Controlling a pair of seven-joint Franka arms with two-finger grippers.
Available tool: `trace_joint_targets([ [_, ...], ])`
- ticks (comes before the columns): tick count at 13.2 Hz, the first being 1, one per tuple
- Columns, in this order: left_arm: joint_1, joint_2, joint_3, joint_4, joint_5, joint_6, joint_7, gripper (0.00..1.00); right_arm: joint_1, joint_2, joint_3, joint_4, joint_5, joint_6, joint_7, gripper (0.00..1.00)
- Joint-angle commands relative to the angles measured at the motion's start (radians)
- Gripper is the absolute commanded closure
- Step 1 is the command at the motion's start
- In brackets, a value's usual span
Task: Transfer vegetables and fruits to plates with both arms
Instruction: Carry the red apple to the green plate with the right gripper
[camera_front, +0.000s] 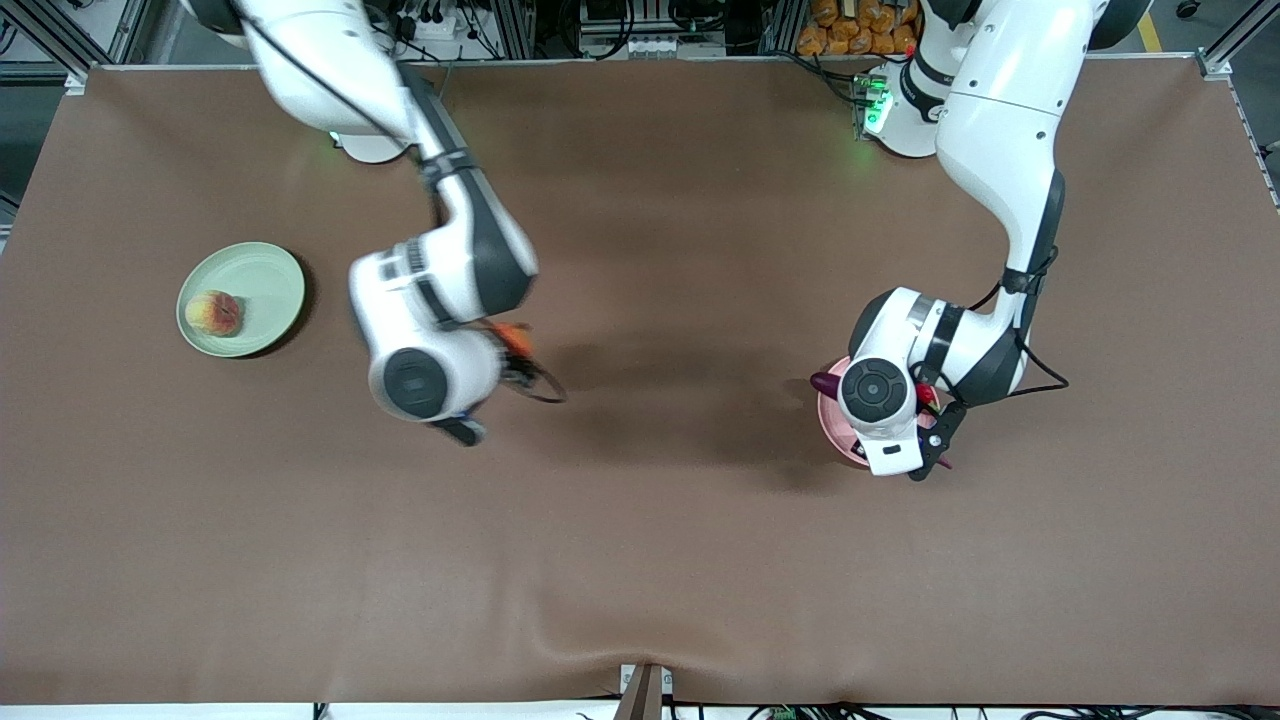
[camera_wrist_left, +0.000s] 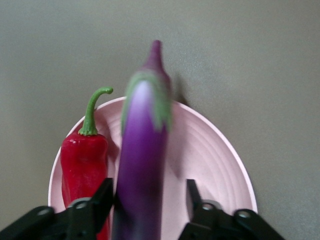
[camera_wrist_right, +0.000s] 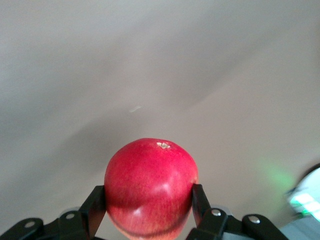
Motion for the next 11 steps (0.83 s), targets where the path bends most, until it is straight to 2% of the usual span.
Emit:
trace_joint_targets([
  [1, -0.004, 0.01, -0.002, 0.008, 0.026, 0.008, -0.026, 0.0, -0.002, -0.163, -0.075, -0.293, -0.091, 0.073, -0.256, 1.0],
  [4, -0.004, 0.008, -0.002, 0.008, 0.027, 0.008, -0.024, 0.0, -0.03, -0.237, -0.216, -0.509, -0.115, 0.202, -0.595, 1.0],
  [7, -0.004, 0.007, -0.002, 0.008, 0.027, 0.002, -0.02, 0.0, -0.04, -0.232, -0.367, -0.586, -0.127, 0.248, -0.887, 1.0],
  [9, -0.004, 0.0, -0.002, 0.008, 0.029, -0.005, -0.001, 0.0, -0.072, -0.224, -0.398, -0.624, -0.129, 0.277, -0.967, 1.0],
  [11, -0.001, -0.019, -0.003, 0.008, 0.031, -0.043, 0.043, 0.0, -0.094, -0.237, -0.408, -0.745, -0.129, 0.405, -1.037, 1.0],
])
